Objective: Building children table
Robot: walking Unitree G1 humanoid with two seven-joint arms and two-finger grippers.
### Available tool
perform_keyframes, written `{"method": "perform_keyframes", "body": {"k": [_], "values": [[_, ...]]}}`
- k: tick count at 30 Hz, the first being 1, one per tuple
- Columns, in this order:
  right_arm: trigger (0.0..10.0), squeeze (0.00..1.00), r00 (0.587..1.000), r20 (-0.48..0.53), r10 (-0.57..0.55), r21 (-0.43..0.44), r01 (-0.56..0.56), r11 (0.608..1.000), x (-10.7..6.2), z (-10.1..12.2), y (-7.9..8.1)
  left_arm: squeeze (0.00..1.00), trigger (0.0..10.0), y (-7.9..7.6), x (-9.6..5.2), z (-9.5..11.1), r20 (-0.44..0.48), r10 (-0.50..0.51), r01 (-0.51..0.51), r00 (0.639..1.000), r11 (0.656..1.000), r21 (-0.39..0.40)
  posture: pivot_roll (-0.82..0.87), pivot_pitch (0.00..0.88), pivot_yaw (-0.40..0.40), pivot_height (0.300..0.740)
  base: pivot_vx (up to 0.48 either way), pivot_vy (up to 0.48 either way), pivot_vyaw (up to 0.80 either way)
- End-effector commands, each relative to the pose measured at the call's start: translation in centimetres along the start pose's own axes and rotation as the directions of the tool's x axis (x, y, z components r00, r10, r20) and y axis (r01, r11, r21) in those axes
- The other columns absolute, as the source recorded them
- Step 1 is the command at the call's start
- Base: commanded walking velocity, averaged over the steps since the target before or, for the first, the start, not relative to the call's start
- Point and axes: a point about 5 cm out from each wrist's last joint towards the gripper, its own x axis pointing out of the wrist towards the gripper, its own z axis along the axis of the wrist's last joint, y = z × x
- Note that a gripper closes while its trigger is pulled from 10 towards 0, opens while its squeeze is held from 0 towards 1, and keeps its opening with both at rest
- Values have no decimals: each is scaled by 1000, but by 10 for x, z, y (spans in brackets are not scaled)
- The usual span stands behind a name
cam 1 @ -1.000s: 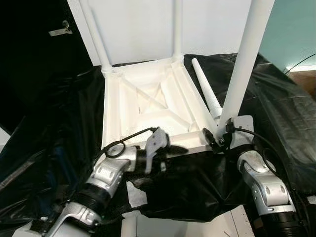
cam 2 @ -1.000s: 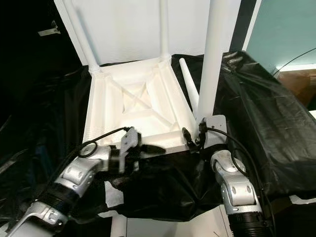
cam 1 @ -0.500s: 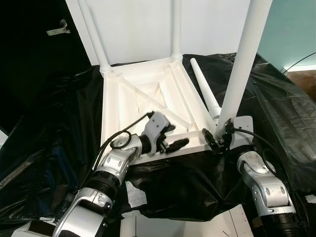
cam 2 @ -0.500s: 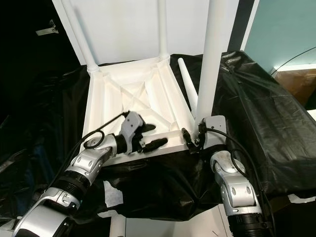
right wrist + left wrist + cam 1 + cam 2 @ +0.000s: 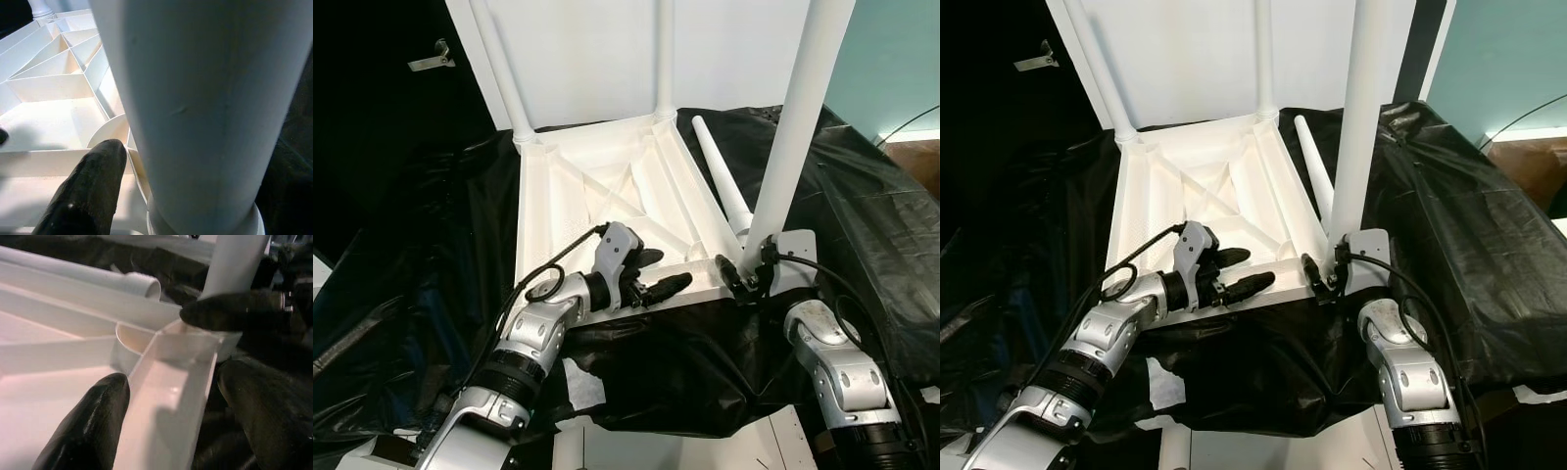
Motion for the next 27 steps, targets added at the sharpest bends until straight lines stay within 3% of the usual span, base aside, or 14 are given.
{"method": "perform_keyframes", "body": {"k": [1, 8, 13, 16, 18, 20, 23, 24, 27], "values": [[10000, 0, 1000, -16, 23, 16, -23, 1000, 0, -3, 7, 0, 10000, -14, -1, -9, -53, -227, 228, 973, 974, 16, -151, 0, 57, 740, 0, 0, 0], [10000, 0, 1000, -15, 15, 16, -15, 1000, 0, -3, 6, 0, 10000, -28, -2, -19, -119, -312, 317, 943, 948, 21, -157, 0, 59, 740, 0, 0, 0], [10000, 0, 1000, -14, 13, 17, -13, 1000, 0, -3, 5, 0, 10000, -27, 2, -21, -147, -281, 290, 948, 956, 40, -156, 0, 59, 740, 0, 0, 0], [10000, 0, 1000, -12, 16, 17, -16, 1000, 0, -2, 6, 0, 10000, -15, 15, -32, -261, -116, 144, 958, 985, 91, -160, 0, 58, 740, 0, 0, 0], [10000, 0, 1000, -12, 16, 17, -16, 1000, 0, -2, 6, 0, 10000, -15, 15, -32, -261, -116, 144, 958, 985, 91, -160, 0, 58, 740, 0, 0, 0], [10000, 0, 1000, -11, 17, 17, -16, 1000, 0, -2, 6, 0, 10000, -10, 23, -33, -276, -24, 47, 961, 996, 75, -161, 0, 58, 740, 0, 0, 0], [10000, 0, 1000, -11, 16, 18, -15, 1000, 0, -2, 6, 0, 10000, -9, 27, -31, -264, 1, 12, 965, 999, 46, -160, 0, 57, 740, 0, 0, 0], [10000, 0, 1000, -11, 15, 18, -15, 1000, 0, -2, 6, 0, 6980, -10, 28, -30, -258, -4, 13, 966, 999, 34, -160, 0, 57, 740, 0, 0, 0], [10000, 0, 1000, -10, 15, 19, -15, 1000, 0, -2, 6, 0, 6980, -11, 29, -30, -254, -9, 16, 967, 1000, 27, -160, 0, 57, 740, 0, 0, 0]]}}
